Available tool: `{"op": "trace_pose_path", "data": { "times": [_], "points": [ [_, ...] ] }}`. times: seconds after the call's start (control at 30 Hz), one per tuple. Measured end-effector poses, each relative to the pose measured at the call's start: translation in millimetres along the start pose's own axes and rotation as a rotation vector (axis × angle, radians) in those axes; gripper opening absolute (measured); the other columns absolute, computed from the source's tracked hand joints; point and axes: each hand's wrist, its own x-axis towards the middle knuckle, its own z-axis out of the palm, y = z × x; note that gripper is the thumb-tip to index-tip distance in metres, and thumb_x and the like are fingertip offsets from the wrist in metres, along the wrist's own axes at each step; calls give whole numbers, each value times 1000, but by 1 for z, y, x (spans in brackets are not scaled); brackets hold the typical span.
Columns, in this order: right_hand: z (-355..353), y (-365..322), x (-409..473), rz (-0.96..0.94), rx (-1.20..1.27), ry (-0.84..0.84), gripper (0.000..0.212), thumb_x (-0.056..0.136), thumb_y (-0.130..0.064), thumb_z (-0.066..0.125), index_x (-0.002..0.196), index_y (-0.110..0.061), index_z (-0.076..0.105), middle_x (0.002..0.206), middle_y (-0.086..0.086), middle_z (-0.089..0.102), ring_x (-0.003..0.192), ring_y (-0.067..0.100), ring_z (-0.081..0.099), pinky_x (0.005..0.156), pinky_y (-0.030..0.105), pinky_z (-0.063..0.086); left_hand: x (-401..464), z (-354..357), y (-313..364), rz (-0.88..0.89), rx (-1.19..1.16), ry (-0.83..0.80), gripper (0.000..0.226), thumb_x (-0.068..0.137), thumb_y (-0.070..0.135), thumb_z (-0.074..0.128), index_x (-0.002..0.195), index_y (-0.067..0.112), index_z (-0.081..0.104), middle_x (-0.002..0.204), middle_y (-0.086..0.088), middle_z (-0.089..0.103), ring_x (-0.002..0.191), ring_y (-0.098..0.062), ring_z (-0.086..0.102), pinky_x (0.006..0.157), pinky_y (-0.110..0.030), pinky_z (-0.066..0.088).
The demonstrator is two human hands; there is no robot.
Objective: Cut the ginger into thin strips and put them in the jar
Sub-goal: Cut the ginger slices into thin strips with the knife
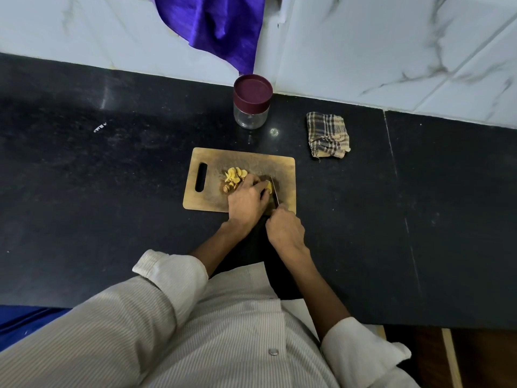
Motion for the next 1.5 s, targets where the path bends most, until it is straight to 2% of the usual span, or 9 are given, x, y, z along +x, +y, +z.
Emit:
{"op": "trace_pose_path", "data": {
  "times": [0.3, 0.83, 0.93, 1.0, 1.07, 1.13, 1.2, 1.37, 1.5],
  "points": [
    [4, 9, -14, 43, -38, -56, 33, 103, -18, 41, 132, -2, 44, 127, 19, 60, 116, 35, 59, 89, 42, 47, 0, -2, 2, -19, 11, -16, 26, 94, 27, 56, 114, 15, 69, 116, -5, 55, 94, -20, 61, 73, -38, 54],
    [-10, 16, 0, 34, 99, -35, 34, 104, -23, 37, 129, -5, 52, 125, 19, 59, 113, 36, 57, 83, 38, 43, -2, -1, -1, 20, 31, -6, 25, 96, 27, 54, 114, 17, 68, 116, -4, 53, 95, -17, 59, 73, -31, 53],
    [-12, 26, 4, 83, 202, -88, 35, 102, -26, 37, 128, -11, 55, 115, 15, 61, 103, 34, 61, 85, 42, 52, -3, 0, 0, 19, 42, -4, 26, 96, 28, 53, 116, 18, 67, 118, -4, 52, 96, -17, 59, 71, -28, 50],
    [-13, 32, 1, 115, 321, -138, 30, 102, -28, 39, 122, -14, 57, 98, 10, 62, 82, 27, 64, 70, 41, 57, -4, 0, 0, 23, 39, 4, 26, 96, 28, 53, 115, 18, 67, 117, -5, 52, 96, -17, 59, 70, -29, 50],
    [-15, 36, -3, 157, 449, -206, 20, 101, -26, 42, 112, -16, 56, 76, 6, 55, 54, 19, 52, 48, 31, 46, -5, 0, -2, 26, 37, 11, 25, 96, 27, 53, 115, 18, 67, 115, -4, 52, 94, -17, 59, 69, -29, 50],
    [-20, 40, -6, 216, 560, -270, 13, 99, -22, 44, 105, -17, 53, 65, 3, 47, 44, 14, 39, 42, 26, 34, -4, 1, -3, 30, 31, 14, 25, 96, 25, 53, 115, 18, 67, 113, -4, 52, 93, -18, 59, 68, -29, 50],
    [-27, 43, -6, 265, 640, -336, 8, 97, -18, 45, 102, -20, 51, 62, 1, 41, 43, 12, 32, 41, 24, 27, -4, 1, -3, 33, 20, 20, 24, 96, 25, 54, 115, 18, 68, 112, -4, 53, 91, -17, 59, 67, -28, 50],
    [-35, 48, -4, 251, 666, -384, 19, 97, -16, 46, 113, -14, 55, 60, 0, 39, 40, 10, 30, 37, 22, 25, -4, 3, -4, 34, 18, 8, 26, 97, 26, 53, 119, 19, 66, 115, -4, 52, 96, -17, 58, 71, -29, 51],
    [-36, 42, 1, 97, 474, -229, 20, 103, -25, 42, 114, -14, 54, 76, 4, 52, 54, 14, 47, 45, 30, 41, -4, 2, -4, 31, 17, 10, 26, 97, 25, 53, 118, 19, 66, 117, -4, 52, 97, -18, 59, 73, -29, 51]
  ]
}}
